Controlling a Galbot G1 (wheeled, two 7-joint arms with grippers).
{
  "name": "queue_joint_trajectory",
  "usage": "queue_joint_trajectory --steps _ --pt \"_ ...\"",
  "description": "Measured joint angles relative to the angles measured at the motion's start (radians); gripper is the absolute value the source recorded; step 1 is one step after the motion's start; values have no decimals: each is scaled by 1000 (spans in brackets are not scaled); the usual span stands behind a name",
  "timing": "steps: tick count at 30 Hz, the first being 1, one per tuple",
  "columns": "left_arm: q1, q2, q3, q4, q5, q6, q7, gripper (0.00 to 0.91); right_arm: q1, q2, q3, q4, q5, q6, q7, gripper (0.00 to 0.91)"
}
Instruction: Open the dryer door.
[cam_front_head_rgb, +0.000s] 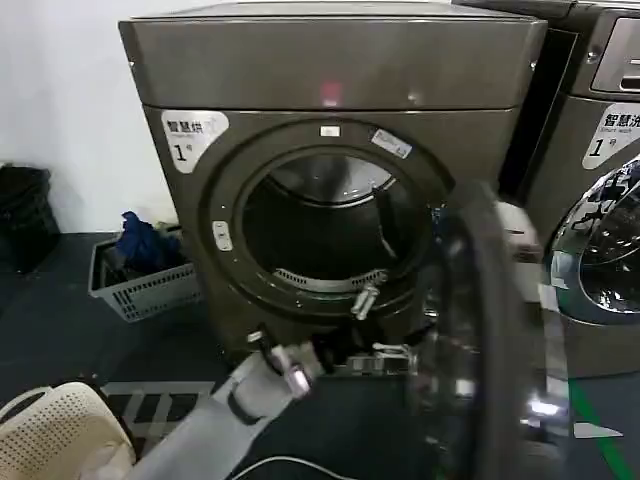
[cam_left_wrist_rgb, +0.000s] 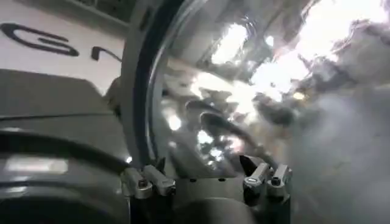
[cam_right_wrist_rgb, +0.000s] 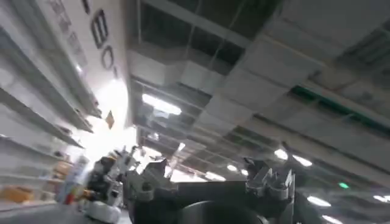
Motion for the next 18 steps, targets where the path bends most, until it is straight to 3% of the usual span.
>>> queue_joint_trajectory --steps 8,13,18 --pt "-95 -114 92 88 2 0 1 907 -29 -13 69 -72 5 30 9 907" --pt "-139 -170 129 140 3 0 3 907 -41 -13 81 -80 4 -8 52 907" --pt "-171 -227 149 199 14 -2 3 907 -66 -24 80 -108 -12 0 94 907"
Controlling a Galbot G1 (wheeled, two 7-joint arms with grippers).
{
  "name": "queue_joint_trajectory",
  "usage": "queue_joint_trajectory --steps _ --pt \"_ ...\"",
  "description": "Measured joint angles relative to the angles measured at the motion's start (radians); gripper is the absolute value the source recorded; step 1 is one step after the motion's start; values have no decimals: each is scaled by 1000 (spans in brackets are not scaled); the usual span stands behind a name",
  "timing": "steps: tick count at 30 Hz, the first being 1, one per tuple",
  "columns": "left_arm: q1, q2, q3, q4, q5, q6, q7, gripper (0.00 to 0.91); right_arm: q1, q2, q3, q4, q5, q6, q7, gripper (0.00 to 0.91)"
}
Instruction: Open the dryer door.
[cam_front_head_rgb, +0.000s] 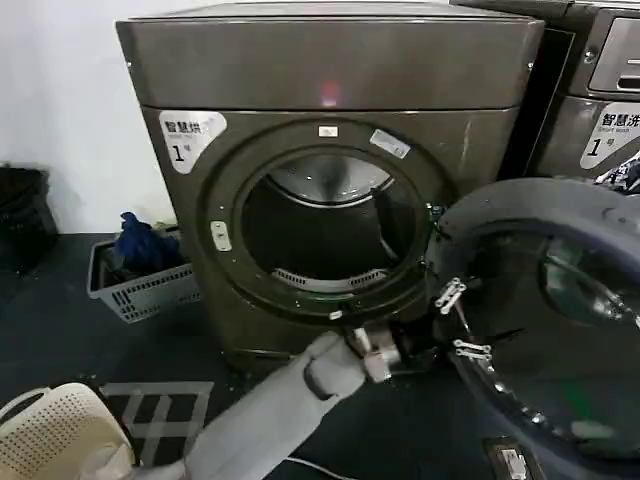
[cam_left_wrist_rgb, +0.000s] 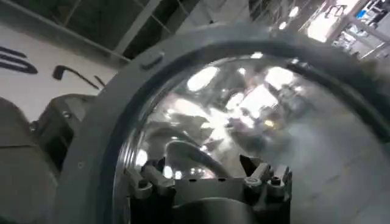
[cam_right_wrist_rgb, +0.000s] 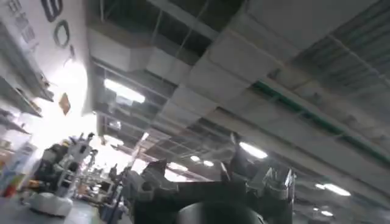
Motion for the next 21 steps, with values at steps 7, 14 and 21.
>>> queue_joint_trajectory --steps 7,14,21 --pt "-17 -66 12 71 12 -1 1 907 -18 -35 26 -67 -52 -3 31 907" --pt "-23 -109 13 114 20 -1 2 907 -18 -42 47 -96 -72 -11 29 907" --pt "-24 -145 12 149 28 -6 2 907 -9 -46 40 -81 -69 -17 23 907"
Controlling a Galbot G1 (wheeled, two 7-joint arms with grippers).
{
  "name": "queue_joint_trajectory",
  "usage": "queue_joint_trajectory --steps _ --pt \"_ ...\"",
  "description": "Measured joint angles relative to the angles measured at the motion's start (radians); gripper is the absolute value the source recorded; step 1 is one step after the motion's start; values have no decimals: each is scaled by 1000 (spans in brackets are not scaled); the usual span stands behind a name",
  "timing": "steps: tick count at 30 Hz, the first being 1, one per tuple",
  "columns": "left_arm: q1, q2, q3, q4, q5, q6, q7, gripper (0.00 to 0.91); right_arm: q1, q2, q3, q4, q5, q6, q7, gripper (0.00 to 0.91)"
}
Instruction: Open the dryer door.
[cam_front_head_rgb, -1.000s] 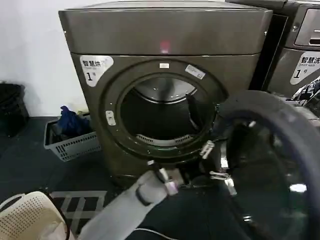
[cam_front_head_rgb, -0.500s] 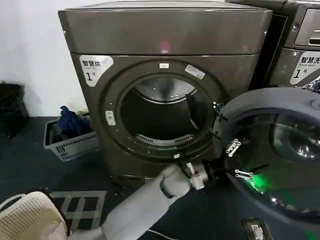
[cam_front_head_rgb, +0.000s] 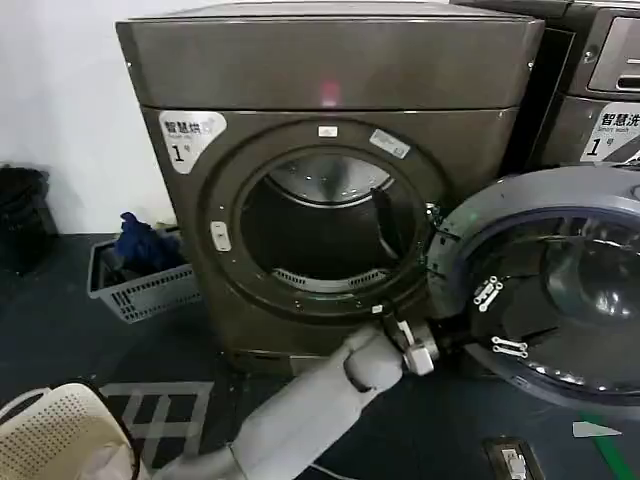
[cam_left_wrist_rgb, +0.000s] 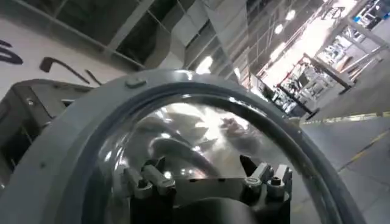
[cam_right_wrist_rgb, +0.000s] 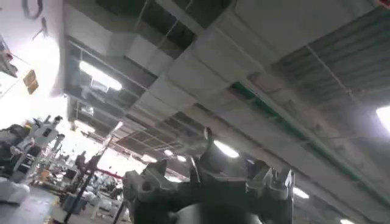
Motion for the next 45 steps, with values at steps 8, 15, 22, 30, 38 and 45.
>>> queue_joint_trajectory --steps 8,15,22,30,38,45 --pt "41 56 -4 -80 -22 104 18 907 21 -15 -13 23 3 -15 -27 907" --pt "122 198 -28 -277 -21 133 27 907 48 -24 -32 44 1 -16 -41 907" --pt "224 383 -108 -443 -25 88 22 907 66 -21 -51 56 -1 -4 -46 907" --pt "321 558 -228 -553 -17 61 16 907 93 -25 -72 65 -14 12 -68 907" --pt "399 761 -369 -580 79 -33 -13 907 119 -16 -86 85 -21 4 -74 907" --pt "484 935 -525 -540 259 -170 -78 907 106 -18 -53 50 -22 8 -71 907"
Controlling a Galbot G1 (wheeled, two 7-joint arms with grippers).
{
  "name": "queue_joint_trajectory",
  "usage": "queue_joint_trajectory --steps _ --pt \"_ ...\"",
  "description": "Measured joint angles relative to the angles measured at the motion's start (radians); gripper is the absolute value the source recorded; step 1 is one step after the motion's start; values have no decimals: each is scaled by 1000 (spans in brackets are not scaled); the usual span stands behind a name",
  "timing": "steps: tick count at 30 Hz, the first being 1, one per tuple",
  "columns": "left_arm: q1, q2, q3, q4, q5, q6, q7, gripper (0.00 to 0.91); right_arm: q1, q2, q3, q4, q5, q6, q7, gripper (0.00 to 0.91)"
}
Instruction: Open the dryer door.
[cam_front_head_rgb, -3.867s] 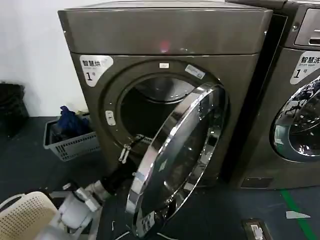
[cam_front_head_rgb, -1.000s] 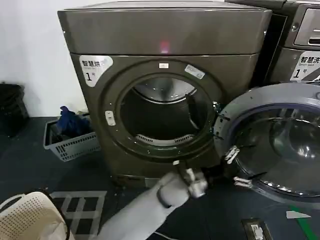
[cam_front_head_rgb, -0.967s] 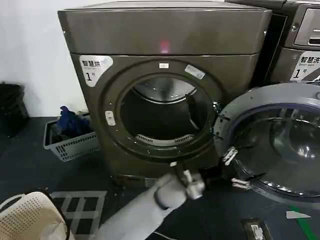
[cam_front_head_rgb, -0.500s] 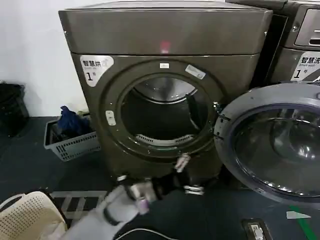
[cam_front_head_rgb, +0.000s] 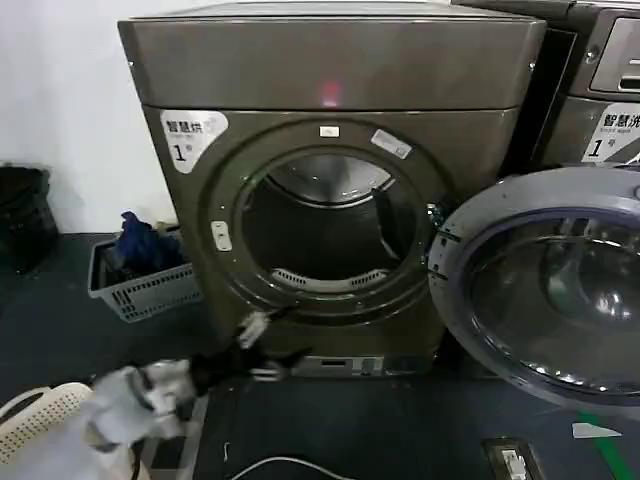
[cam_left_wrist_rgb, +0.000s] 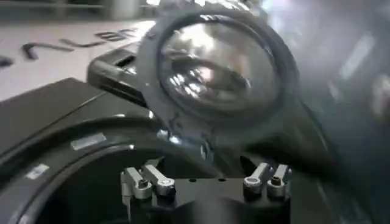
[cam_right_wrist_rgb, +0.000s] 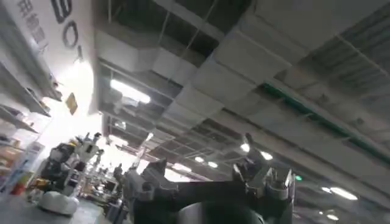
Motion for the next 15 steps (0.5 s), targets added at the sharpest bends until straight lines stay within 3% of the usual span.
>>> queue_joint_trajectory --steps 7,15 --pt "90 155 -130 60 211 -157 -75 907 -7 -2 7 -48 15 26 -23 907" --pt "149 319 -242 154 562 -160 -278 907 3 -15 5 -91 52 57 -53 907"
